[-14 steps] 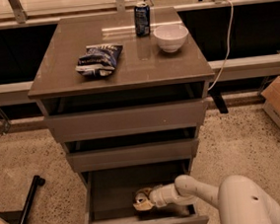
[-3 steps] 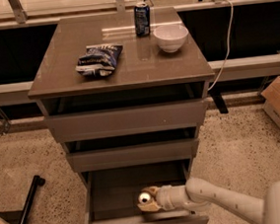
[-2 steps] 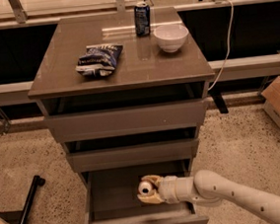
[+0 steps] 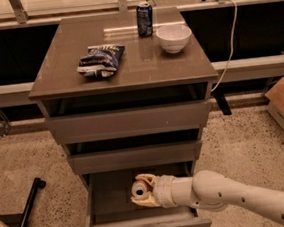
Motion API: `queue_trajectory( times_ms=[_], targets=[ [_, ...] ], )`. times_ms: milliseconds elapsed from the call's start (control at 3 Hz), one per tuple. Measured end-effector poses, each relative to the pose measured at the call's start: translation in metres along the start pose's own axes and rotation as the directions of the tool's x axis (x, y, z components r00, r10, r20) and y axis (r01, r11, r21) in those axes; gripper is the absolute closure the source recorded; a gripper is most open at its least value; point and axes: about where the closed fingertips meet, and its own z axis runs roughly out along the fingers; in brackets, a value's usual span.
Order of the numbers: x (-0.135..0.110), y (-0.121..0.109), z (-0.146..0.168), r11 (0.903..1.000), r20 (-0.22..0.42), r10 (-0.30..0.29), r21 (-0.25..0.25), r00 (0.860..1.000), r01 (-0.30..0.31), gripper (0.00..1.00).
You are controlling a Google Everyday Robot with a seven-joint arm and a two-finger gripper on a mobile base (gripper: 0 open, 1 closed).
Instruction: Pick coke can from bottom drawer and place on counter
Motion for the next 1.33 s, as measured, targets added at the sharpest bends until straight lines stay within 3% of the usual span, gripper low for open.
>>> queue_trajectory(
  times_ms=[333, 667, 1000, 1333],
  targets=[
    [0.000, 0.000, 0.000, 1.0000, 0.000, 0.000, -0.001, 1.000, 0.000, 1.00],
    [-0.008, 0.001, -0.005, 0.9982, 0.003, 0.014, -0.059, 1.000, -0.014, 1.00],
    [-0.045, 0.002, -0.033, 0.9836, 0.049, 0.012, -0.181, 0.999, -0.003, 1.00],
    [-0.084, 0.019, -0.062, 0.9502, 0.071, -0.060, -0.302, 0.996, 0.079, 1.00]
  ],
)
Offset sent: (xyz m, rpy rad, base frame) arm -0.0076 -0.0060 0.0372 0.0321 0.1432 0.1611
